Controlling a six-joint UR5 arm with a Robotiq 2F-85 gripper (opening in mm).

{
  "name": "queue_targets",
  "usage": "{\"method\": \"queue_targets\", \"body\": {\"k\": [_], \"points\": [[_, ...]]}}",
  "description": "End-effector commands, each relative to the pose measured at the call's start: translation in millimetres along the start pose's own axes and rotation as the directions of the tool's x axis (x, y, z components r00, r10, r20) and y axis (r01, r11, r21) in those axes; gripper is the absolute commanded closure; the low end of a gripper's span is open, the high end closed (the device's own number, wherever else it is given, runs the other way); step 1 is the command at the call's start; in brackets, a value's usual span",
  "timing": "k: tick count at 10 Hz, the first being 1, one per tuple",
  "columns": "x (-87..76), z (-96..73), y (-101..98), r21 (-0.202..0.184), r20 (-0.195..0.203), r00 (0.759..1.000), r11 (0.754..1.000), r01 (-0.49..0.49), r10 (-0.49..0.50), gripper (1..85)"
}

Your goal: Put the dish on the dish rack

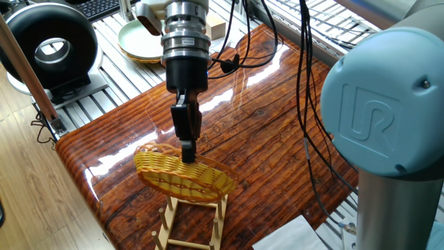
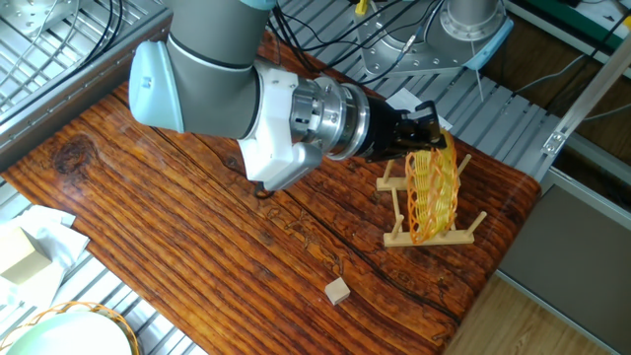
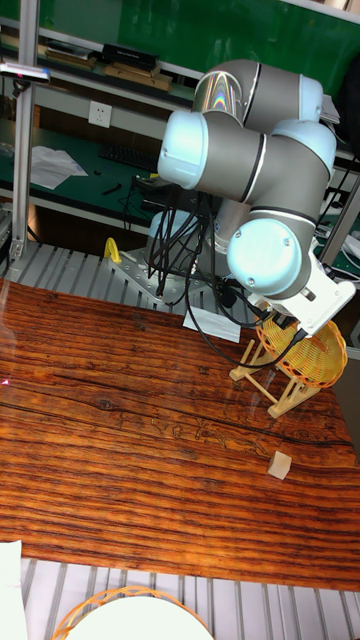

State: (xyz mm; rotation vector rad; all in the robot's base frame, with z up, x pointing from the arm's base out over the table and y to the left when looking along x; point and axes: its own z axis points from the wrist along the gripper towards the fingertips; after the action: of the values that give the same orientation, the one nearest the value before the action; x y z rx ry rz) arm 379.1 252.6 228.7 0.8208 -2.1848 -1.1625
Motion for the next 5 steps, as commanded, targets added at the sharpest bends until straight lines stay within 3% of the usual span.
{"method": "queue_targets", "body": {"k": [1, 5], "points": [[-0.8, -0.2, 0.1, 0.003, 0.002, 1.0, 1.0, 0.017, -0.017, 84.7], [1.9, 0.1, -2.3, 0.013, -0.008, 0.999, 0.999, 0.043, -0.043, 84.7]]}}
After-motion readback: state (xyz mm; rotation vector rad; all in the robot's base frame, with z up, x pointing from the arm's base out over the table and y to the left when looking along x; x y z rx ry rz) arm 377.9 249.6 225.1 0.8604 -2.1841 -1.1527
